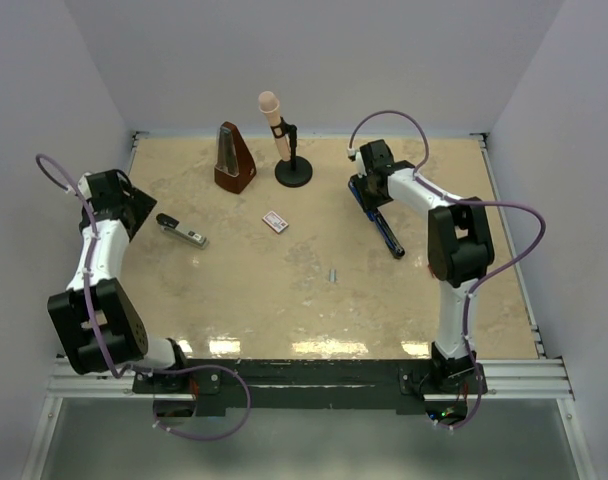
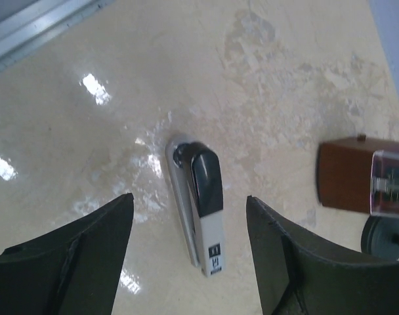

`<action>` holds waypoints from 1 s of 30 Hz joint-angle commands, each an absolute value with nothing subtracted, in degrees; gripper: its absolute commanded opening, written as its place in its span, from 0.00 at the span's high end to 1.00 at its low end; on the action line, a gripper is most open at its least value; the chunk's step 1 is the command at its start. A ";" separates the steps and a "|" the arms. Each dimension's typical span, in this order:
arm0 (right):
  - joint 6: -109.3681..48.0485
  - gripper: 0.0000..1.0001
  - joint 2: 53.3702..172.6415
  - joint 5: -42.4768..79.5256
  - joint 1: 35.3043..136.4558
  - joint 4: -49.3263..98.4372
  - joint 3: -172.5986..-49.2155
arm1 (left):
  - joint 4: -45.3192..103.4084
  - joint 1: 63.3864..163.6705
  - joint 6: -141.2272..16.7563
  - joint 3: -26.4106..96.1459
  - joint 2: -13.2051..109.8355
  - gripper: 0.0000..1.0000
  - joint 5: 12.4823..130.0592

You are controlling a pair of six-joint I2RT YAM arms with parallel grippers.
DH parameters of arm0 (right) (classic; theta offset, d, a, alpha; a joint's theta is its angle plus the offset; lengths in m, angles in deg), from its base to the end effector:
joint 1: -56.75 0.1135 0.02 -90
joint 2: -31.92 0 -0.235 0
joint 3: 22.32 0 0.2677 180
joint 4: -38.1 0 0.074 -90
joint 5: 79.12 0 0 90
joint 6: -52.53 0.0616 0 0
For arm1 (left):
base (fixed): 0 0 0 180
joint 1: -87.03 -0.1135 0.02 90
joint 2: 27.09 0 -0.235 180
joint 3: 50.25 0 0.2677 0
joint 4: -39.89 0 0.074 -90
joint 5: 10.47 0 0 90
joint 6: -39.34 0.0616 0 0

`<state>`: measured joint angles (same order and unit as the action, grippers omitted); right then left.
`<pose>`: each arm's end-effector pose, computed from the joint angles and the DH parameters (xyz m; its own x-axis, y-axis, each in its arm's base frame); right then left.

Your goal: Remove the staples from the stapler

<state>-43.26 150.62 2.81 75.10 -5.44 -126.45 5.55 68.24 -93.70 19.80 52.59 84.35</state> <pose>0.4424 0.1376 0.1377 -0.7774 -0.3631 -0.5136 -0.3214 0.9312 -0.1719 0.3195 0.1142 0.2059 -0.2223 -0.7940 -0.5658 -0.7250 0.5226 -0.4486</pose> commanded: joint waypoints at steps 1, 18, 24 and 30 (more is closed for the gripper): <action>-41.44 0.56 144.26 3.59 75.21 -4.65 -127.82 | 7.52 64.71 -95.13 26.06 59.28 0.27 87.36; -40.46 0.41 129.31 6.84 78.55 1.95 -122.11 | 7.25 65.06 -92.93 35.47 80.48 0.33 73.39; -41.60 0.40 129.13 6.58 82.50 2.21 -121.85 | 10.15 66.11 -93.11 32.22 80.84 0.36 66.53; -41.26 0.40 128.52 10.78 88.29 5.27 -120.36 | 11.91 67.95 -92.76 27.39 79.00 0.40 61.87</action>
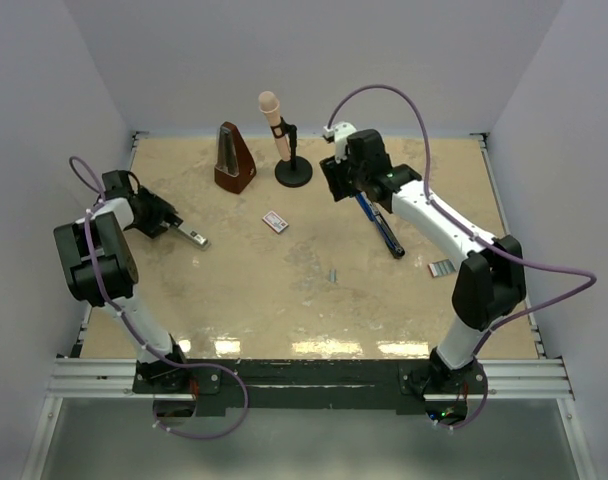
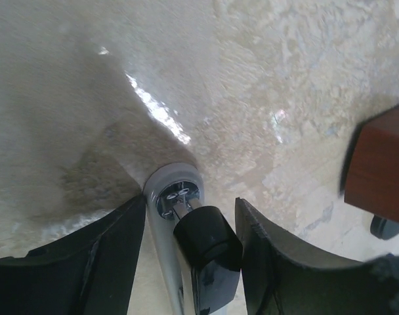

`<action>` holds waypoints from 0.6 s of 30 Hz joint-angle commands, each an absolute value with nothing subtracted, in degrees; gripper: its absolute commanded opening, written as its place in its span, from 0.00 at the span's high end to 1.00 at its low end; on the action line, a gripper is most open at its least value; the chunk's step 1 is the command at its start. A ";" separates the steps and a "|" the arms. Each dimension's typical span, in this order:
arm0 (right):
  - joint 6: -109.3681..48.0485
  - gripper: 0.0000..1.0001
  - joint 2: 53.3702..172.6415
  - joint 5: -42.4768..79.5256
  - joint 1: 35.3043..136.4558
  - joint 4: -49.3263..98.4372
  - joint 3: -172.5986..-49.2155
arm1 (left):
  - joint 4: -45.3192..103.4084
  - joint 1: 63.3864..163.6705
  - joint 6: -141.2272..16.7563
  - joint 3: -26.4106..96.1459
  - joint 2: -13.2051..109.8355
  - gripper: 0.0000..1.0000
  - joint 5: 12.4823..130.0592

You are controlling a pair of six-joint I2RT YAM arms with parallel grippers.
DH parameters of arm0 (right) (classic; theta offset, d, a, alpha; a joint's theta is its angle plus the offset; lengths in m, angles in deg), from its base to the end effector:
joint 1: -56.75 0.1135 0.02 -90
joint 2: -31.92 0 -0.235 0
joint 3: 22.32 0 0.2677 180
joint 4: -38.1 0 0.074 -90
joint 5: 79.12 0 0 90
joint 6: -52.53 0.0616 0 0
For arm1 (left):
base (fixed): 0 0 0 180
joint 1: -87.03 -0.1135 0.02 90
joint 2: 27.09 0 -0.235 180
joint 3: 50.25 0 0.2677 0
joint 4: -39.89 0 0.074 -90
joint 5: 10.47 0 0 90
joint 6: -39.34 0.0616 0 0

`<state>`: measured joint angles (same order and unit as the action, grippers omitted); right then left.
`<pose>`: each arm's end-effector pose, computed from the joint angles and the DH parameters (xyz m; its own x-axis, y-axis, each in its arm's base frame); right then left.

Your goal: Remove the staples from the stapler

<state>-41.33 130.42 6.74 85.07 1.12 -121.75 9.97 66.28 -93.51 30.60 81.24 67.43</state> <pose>0.3823 0.2010 0.2706 -0.4885 -0.3395 -0.8038 -0.4557 0.8849 -0.0968 0.3821 0.1310 0.1000 -0.4138 -0.8679 -0.2749 -0.7123 0.4967 -0.4959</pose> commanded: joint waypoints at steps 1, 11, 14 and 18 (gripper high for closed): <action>-40.38 0.40 128.43 12.62 89.00 6.24 -119.22 | 12.17 68.39 -92.15 26.43 78.30 0.41 61.95; -33.00 0.41 135.10 11.43 101.21 13.11 -118.59 | 14.80 75.07 -93.01 16.15 73.73 0.45 58.97; -29.22 0.41 137.38 11.06 104.29 13.98 -119.65 | 16.12 75.60 -95.21 10.44 69.60 0.46 60.54; -24.91 0.41 138.80 7.90 107.46 16.71 -119.82 | 18.06 75.60 -100.65 2.79 61.01 0.45 63.71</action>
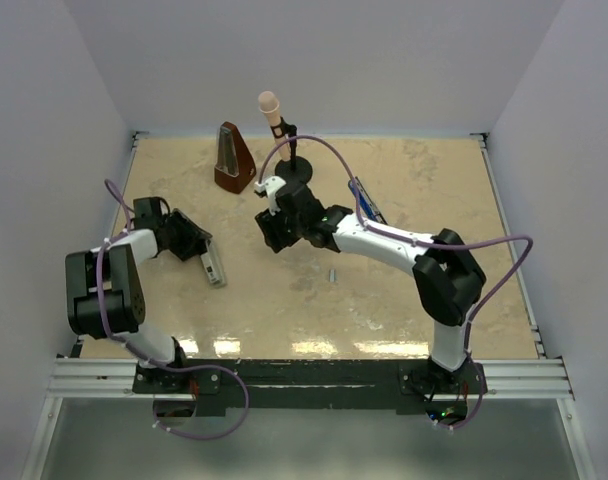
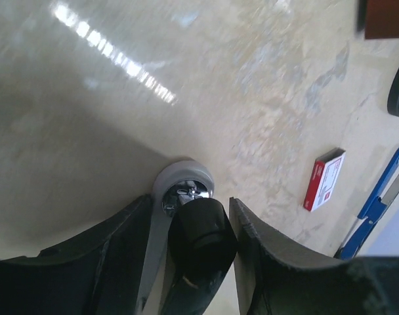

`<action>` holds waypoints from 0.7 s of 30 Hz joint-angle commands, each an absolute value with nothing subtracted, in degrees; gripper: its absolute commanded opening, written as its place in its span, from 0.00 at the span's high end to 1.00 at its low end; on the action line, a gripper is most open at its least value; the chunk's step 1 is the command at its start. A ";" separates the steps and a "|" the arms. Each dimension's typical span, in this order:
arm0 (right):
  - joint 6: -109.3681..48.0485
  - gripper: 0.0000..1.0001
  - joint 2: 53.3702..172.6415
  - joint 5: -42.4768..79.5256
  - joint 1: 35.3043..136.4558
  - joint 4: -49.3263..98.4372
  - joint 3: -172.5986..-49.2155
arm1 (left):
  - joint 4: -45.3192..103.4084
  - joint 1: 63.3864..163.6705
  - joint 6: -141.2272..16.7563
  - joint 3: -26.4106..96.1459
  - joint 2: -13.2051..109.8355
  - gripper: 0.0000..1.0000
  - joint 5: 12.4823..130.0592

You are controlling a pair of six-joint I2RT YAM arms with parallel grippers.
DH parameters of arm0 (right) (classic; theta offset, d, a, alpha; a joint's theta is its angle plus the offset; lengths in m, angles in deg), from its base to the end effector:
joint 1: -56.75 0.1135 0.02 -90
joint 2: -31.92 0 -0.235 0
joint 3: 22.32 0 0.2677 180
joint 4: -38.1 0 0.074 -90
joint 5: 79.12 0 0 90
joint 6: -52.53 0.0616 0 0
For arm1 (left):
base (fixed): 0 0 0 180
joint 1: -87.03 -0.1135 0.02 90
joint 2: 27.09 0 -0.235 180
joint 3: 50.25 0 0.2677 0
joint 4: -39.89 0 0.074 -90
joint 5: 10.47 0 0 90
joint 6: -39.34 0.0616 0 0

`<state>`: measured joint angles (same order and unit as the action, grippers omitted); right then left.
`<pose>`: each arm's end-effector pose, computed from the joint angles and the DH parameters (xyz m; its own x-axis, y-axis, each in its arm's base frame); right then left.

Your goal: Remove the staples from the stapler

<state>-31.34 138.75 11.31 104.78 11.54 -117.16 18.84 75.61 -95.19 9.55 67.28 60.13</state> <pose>0.3046 0.3393 0.1983 -0.4942 -0.3898 -0.7771 -0.6986 0.7100 0.0882 0.3304 0.0459 0.0869 -0.5747 -0.7909 -0.2103 -0.5694 0.5710 -0.5914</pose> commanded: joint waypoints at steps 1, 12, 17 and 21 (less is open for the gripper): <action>-23.25 0.41 139.06 7.37 107.90 17.15 -119.91 | 18.93 75.60 -103.88 -0.70 59.15 0.45 63.89; -25.07 0.37 141.34 5.70 115.11 23.92 -120.26 | 15.36 78.42 -109.03 -0.70 45.85 0.31 67.30; -26.31 0.36 145.48 6.14 116.78 23.83 -123.69 | 5.59 76.76 -100.23 8.66 47.79 0.27 75.74; -26.92 0.34 148.46 4.74 118.36 24.27 -125.88 | 6.64 71.05 -95.93 9.89 46.47 0.27 75.06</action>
<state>-25.16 146.77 6.30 117.07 21.91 -122.08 9.47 76.16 -102.27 7.89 47.69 72.33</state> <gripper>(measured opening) 0.654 0.732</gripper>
